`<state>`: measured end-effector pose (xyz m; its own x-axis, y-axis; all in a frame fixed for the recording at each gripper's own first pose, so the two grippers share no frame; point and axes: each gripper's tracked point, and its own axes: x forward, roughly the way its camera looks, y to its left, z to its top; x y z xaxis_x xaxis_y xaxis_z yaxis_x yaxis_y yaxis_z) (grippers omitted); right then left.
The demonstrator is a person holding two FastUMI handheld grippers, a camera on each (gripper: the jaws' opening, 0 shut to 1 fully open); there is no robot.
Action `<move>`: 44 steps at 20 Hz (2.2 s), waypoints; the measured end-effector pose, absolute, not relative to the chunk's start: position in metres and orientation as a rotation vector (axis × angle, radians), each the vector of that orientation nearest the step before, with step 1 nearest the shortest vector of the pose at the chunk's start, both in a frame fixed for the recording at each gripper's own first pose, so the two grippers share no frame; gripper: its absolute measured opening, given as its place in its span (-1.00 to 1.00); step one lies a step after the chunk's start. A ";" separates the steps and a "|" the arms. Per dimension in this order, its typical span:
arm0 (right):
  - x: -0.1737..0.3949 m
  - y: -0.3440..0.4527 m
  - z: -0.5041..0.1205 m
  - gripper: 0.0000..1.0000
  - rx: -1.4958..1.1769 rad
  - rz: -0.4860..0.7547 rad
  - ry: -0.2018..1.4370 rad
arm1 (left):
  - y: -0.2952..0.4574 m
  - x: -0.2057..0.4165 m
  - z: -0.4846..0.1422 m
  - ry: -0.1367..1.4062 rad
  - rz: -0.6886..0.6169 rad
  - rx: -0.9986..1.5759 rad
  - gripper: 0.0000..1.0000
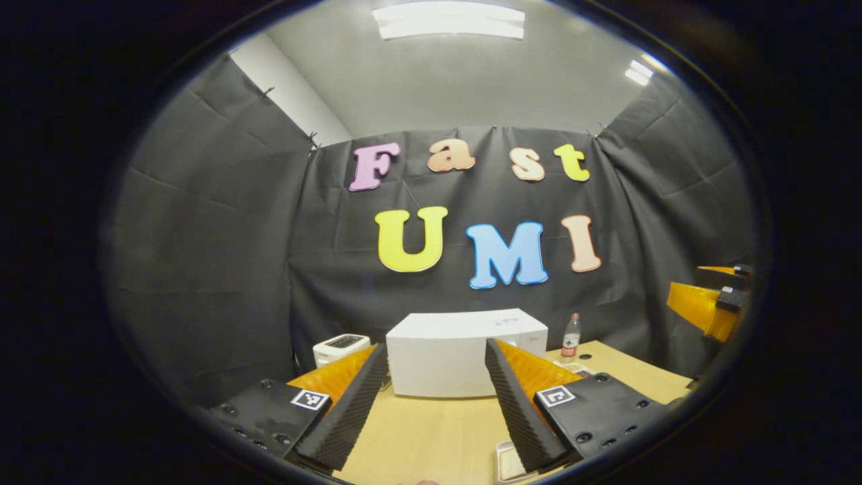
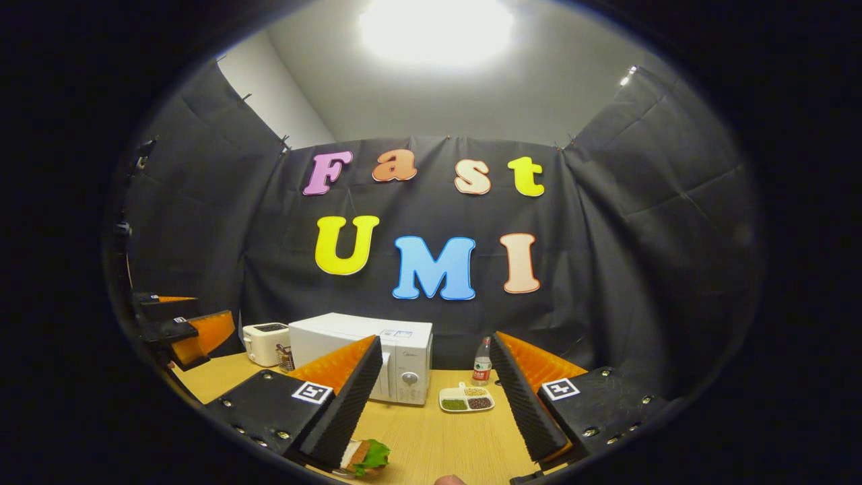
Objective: Open the microwave oven with the left hand, put the food in, and close the microwave oven.
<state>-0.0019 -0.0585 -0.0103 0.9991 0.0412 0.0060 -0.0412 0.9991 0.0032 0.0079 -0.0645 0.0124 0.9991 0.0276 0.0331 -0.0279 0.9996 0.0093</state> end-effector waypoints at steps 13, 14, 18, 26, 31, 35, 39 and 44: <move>0.037 -0.086 -0.011 0.94 0.010 -0.143 -0.002 | -0.131 0.156 -0.017 -0.041 -0.142 -0.005 0.90; 0.041 -0.088 -0.012 0.94 0.010 -0.164 0.001 | -0.138 0.169 -0.022 -0.036 -0.162 -0.009 0.89; 0.053 -0.094 -0.018 0.94 -0.012 -0.230 0.022 | -0.165 0.215 -0.044 -0.009 -0.227 -0.001 0.96; 0.052 -0.117 -0.028 0.94 -0.056 -0.385 0.066 | -0.216 0.283 -0.102 0.069 -0.323 0.002 0.92; 0.044 -0.131 -0.035 0.94 -0.088 -0.469 0.104 | -0.238 0.312 -0.151 0.143 -0.359 0.031 0.96; 0.036 -0.138 -0.039 0.94 -0.109 -0.528 0.129 | -0.249 0.331 -0.195 0.220 -0.368 0.063 0.86; 0.031 -0.143 -0.045 0.94 -0.132 -0.569 0.162 | -0.257 0.343 -0.215 0.256 -0.373 0.084 0.59; 0.027 -0.148 -0.048 0.94 -0.145 -0.599 0.172 | -0.261 0.347 -0.222 0.264 -0.369 0.096 0.00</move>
